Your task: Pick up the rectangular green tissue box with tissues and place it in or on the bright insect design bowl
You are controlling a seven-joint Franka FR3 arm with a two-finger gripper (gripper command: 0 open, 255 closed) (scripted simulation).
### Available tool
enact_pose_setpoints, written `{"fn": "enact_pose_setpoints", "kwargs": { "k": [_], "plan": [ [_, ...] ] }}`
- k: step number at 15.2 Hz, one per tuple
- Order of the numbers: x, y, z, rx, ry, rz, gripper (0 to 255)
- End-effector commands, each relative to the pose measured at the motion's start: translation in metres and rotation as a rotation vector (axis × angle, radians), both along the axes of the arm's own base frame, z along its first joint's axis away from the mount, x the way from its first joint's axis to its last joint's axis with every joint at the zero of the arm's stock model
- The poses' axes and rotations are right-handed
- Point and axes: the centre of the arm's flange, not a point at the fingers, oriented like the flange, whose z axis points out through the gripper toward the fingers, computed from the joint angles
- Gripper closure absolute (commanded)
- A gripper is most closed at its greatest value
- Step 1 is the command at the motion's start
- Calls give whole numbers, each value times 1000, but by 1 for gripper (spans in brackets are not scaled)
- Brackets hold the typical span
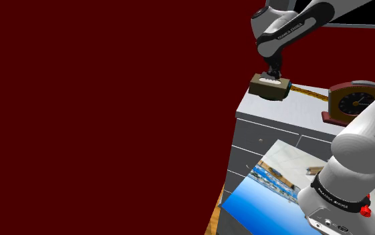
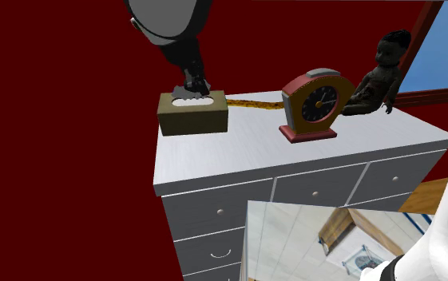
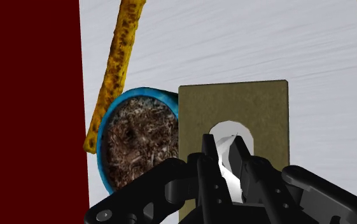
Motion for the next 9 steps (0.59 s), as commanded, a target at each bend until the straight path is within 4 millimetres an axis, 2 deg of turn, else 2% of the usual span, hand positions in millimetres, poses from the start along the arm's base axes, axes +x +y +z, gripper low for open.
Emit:
{"fn": "enact_pose_setpoints", "kwargs": {
  "k": [1,9],
  "plan": [
    [1,0,11,-1,-1,0,255],
    [1,0,53,-1,-1,0,255]
  ]
}}
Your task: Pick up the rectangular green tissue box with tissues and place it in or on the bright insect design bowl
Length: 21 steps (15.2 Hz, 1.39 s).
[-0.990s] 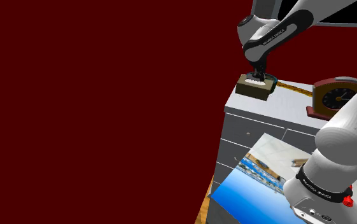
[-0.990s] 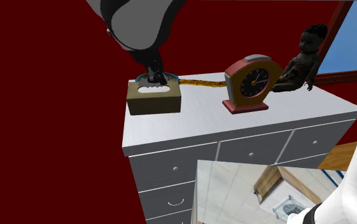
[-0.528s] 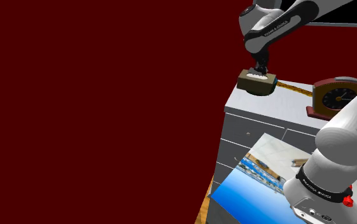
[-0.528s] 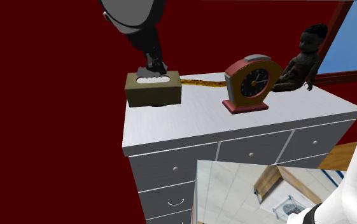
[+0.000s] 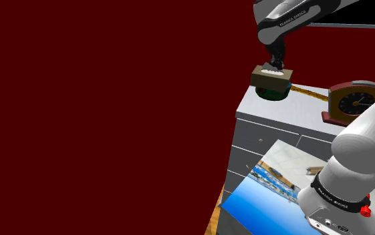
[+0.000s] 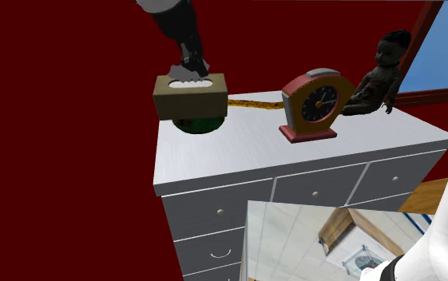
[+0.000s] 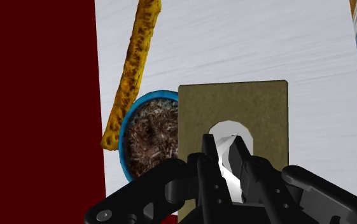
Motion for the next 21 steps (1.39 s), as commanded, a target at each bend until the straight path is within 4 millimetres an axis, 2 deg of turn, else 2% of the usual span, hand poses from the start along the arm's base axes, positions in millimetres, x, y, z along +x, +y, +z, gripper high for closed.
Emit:
{"fn": "enact_pose_setpoints", "kwargs": {
  "k": [1,10,21],
  "plan": [
    [0,0,10,0,0,0,255],
    [0,0,55,0,0,0,255],
    [22,-137,97,0,0,0,255]
  ]
}}
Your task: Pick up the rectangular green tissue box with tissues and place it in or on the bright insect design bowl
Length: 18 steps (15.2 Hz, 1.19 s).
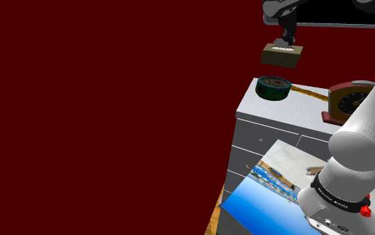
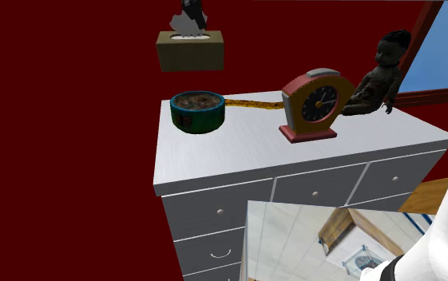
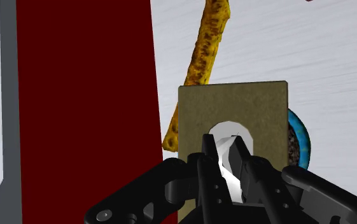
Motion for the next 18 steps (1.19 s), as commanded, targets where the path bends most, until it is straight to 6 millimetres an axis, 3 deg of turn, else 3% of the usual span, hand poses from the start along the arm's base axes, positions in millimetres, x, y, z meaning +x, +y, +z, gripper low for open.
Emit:
{"fn": "enact_pose_setpoints", "kwargs": {
  "k": [1,2,18],
  "plan": [
    [4,-27,7,-1,1,2,255],
    [7,-44,13,-1,1,2,255],
    [7,-44,-72,-1,1,2,255]
  ]
}}
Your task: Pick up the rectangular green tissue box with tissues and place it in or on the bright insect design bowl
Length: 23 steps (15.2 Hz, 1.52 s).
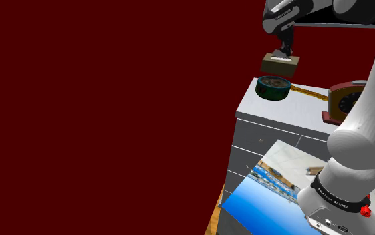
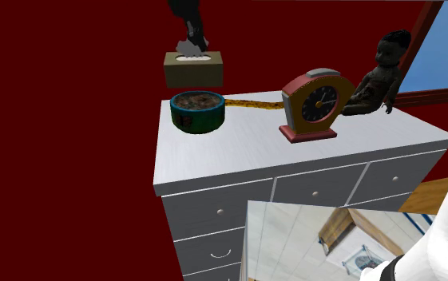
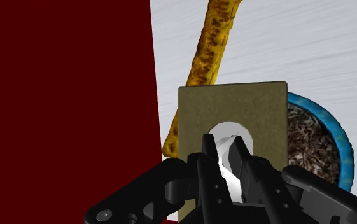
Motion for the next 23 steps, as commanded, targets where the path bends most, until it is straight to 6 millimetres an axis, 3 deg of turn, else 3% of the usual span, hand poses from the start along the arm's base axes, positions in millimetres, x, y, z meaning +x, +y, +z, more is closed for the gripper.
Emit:
{"fn": "enact_pose_setpoints", "kwargs": {
  "k": [1,7,15,16,21,23],
  "plan": [
    [0,0,-11,0,0,0,255],
    [0,0,-42,0,0,0,255],
    [0,0,-42,0,0,0,255],
    [0,0,-42,0,0,0,0],
    [0,0,-42,0,0,0,0],
    [6,13,-20,0,0,0,0]
  ]
}}
